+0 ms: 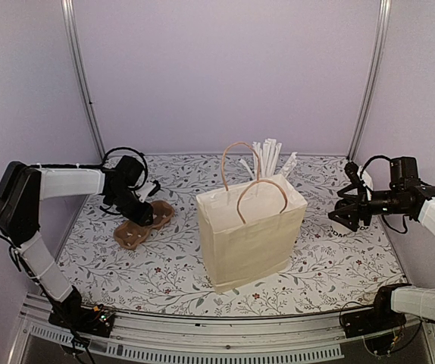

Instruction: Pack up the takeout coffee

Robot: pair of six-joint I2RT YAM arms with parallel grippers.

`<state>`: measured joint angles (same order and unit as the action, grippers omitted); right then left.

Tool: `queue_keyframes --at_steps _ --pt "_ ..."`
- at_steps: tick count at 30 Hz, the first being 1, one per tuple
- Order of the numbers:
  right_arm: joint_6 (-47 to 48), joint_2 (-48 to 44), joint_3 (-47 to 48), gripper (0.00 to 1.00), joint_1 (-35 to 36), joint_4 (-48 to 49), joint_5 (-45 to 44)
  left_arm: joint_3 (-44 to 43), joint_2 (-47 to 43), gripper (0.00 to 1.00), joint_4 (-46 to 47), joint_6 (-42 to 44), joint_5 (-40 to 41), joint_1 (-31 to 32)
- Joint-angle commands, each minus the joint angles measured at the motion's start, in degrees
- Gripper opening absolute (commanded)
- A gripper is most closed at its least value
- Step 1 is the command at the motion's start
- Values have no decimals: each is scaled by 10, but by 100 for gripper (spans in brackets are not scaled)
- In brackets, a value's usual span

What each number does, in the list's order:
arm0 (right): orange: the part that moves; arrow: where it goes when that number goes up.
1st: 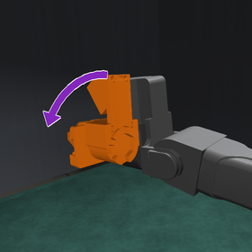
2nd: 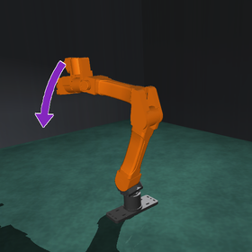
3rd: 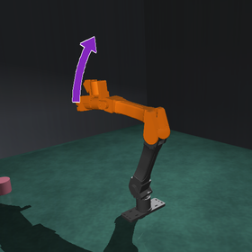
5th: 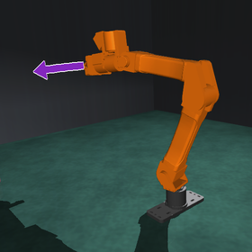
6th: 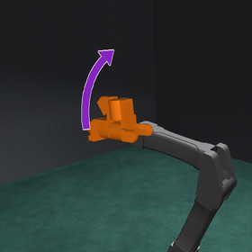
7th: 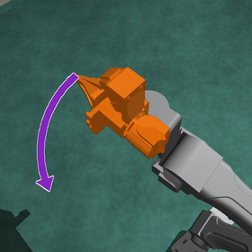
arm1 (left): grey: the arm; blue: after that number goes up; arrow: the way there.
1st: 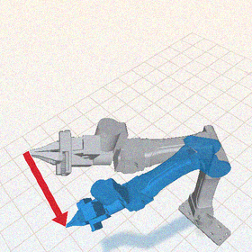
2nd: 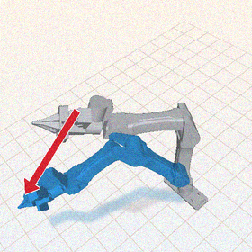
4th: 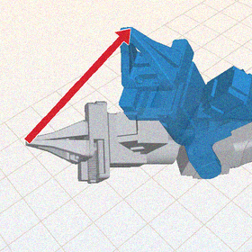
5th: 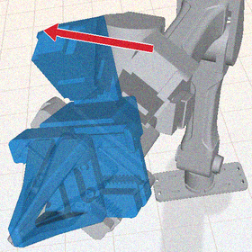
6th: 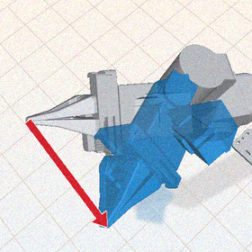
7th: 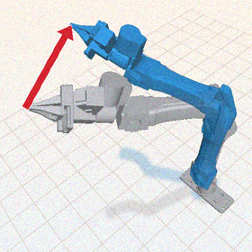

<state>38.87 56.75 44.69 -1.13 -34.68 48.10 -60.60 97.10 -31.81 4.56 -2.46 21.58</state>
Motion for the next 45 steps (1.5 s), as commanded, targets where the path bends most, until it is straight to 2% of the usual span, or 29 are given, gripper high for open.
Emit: queue_keyframes --at_steps 1,7,11,22,29,34,39,45 --pt "7 4 -3 99 3 -4 1 -3 5 41 6 3 3 -8" --pt "7 4 -3 99 3 -5 1 -4 11 38 5 0 8 -9" --pt "7 2 -3 99 3 -5 1 -2 13 43 5 0 14 -9" --pt "7 3 -3 99 3 -5 0 0 19 40 2 -2 9 -9" --pt "6 1 -3 99 3 -4 0 -3 6 32 -1 -8 6 -9" --pt "2 10 -3 99 3 -2 2 -16 -52 30 -11 -18 -10 -6" --pt "-1 13 6 99 3 0 3 -55 -139 29 -22 -43 -47 28" --pt "7 -2 77 99 3 -59 -21 -192 -189 27 -70 -44 -42 117"
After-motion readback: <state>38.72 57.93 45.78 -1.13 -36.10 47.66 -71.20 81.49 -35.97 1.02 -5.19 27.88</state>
